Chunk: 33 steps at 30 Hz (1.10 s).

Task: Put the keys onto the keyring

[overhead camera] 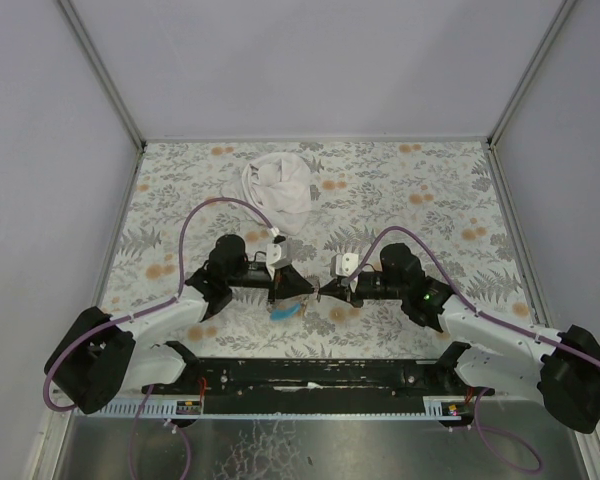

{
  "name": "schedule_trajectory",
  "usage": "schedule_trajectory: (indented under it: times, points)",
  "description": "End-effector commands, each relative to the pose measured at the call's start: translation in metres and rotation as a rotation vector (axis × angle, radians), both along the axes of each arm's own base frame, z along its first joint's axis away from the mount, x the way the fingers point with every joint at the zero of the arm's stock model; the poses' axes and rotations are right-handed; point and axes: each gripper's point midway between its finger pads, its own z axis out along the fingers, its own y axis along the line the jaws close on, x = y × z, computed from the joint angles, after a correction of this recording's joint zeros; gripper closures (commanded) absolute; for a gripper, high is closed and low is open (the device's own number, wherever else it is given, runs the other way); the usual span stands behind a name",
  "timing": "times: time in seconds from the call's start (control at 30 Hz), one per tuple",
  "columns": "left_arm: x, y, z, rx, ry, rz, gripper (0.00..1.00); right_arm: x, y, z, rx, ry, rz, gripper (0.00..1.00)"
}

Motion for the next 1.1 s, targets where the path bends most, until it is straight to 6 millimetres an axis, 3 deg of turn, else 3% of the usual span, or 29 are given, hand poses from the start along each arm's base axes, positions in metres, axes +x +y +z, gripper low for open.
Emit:
schedule_trajectory:
  times: [0.0,1.07]
  points:
    - [0.007,-0.006,0.010,-0.005,-0.033,0.006,1.00,0.012,0.006,0.040,0.069,-0.107,-0.012,1.00]
    - [0.016,-0.006,0.009,-0.001,-0.009,0.061,1.00,0.016,0.003,0.038,0.052,-0.115,-0.037,1.00]
